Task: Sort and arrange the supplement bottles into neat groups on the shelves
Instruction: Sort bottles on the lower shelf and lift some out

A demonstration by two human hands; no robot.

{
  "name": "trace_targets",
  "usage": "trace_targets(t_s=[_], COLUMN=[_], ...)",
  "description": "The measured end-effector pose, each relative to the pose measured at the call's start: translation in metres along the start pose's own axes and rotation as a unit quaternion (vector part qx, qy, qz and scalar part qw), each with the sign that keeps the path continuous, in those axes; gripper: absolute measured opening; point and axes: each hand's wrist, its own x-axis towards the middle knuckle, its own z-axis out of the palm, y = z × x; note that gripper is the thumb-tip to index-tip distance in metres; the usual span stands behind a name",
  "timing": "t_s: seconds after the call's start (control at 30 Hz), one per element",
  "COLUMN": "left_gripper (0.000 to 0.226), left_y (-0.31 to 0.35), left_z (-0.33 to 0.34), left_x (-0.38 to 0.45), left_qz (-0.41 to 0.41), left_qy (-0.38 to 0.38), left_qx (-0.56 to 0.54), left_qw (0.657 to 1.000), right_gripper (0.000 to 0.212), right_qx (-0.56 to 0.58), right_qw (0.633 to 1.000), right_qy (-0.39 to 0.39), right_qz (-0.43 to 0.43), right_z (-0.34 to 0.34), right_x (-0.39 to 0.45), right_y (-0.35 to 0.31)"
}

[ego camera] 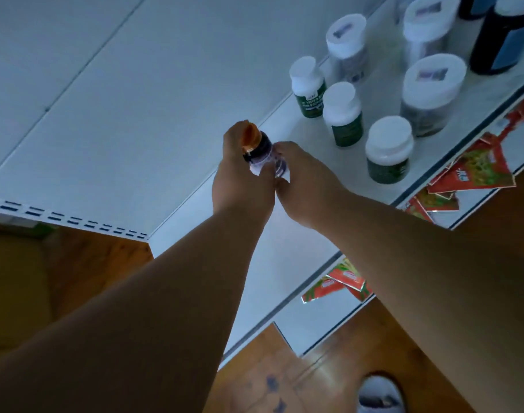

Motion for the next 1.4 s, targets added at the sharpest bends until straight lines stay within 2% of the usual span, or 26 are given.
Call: trace_targets(t_s=[0.07,0.17,0.3,0.4,0.6,0.73,0.87,0.97,1.1,1.27,1.4], left_gripper=[0.053,0.048,0.039,0.036,0.032,0.045,0.057,0.059,0.057,0.051,0.043], left_y=[0.002,0.007,0.030,0.072,0.188,0.271,0.324,0.346,0.350,0.321,0.290], left_z=[0.001,-0.005,-0.028,-0.054,-0.121,-0.175,-0.225,-0.257,-0.291,-0.321,-0.329], left_x=[0.003,-0.008,-0.055,-0.103,-0.211,-0.267,-0.277,-0.264,-0.233,-0.174,-0.126], left_qz=[-0.013,-0.031,-0.052,-0.069,-0.107,-0.070,-0.013,0.019,0.005,-0.031,-0.046], left_qy=[0.013,-0.004,-0.051,-0.083,-0.110,-0.118,-0.117,-0.066,0.012,0.095,0.121], left_qx=[-0.011,-0.022,-0.061,-0.081,-0.171,-0.256,-0.289,-0.290,-0.311,-0.279,-0.236], left_qw=[1.000,0.999,0.996,0.991,0.973,0.957,0.950,0.955,0.950,0.955,0.963], right_gripper=[0.029,0.029,0.029,0.027,0.031,0.033,0.034,0.034,0.034,0.031,0.033], right_qx=[0.024,0.031,0.064,0.102,0.080,0.040,0.027,0.015,0.000,-0.036,-0.084], right_qw=[0.999,0.998,0.997,0.994,0.992,0.993,0.996,0.996,0.993,0.990,0.987], right_qy=[0.029,0.060,0.034,-0.005,-0.064,-0.098,-0.086,-0.077,-0.077,-0.067,-0.072], right_qz=[0.001,0.001,0.021,0.049,0.068,0.041,-0.004,-0.038,-0.086,-0.118,-0.116], right_z=[0.005,-0.001,-0.043,-0.095,-0.234,-0.327,-0.381,-0.394,-0.382,-0.335,-0.287], right_x=[0.001,-0.014,-0.063,-0.118,-0.224,-0.271,-0.281,-0.266,-0.226,-0.162,-0.112], right_y=[0.000,0.002,-0.011,-0.041,-0.127,-0.198,-0.255,-0.296,-0.342,-0.380,-0.394])
